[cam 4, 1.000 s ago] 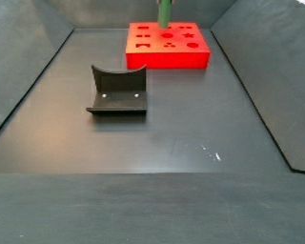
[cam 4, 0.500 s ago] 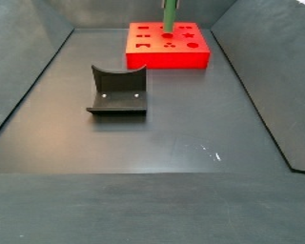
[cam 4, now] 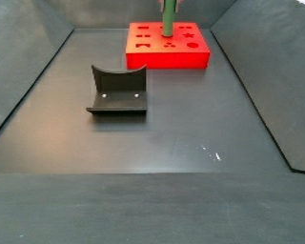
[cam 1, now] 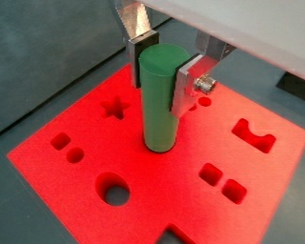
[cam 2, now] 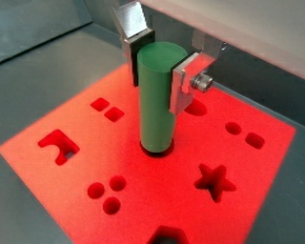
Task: Insert the round object.
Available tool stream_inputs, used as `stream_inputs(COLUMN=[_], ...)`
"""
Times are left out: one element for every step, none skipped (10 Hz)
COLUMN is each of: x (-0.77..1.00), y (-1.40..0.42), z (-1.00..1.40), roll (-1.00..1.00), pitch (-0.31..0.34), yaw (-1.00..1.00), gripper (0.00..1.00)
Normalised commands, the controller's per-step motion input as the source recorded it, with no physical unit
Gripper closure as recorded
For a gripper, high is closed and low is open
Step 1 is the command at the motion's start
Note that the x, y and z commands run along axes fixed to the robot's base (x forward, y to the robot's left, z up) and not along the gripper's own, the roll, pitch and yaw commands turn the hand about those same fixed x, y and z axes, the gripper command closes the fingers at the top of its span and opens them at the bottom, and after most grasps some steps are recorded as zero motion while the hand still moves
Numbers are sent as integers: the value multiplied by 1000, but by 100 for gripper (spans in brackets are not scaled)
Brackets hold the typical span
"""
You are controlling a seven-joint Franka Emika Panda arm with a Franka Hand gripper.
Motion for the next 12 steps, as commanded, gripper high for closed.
stream_inputs(x=[-49,0,186,231,183,94,0,0,0,0,40,86], y=[0,0,0,0,0,-34,-40,-71,-80,-80,-20,-11], z=[-20,-111,-274,-320,-294,-266,-266,-329,-474,-571,-709,-811], roll=[76,106,133,129,153,140,110,116,156,139,76,56], pitch=[-6,0,0,19,11,0,0,-16,-39,-57,-54,-51], yaw=[0,0,43,60,54,0,0,0,0,0,0,0], gripper=[100,100,100,100,100,100,100,100,100,100,100,100])
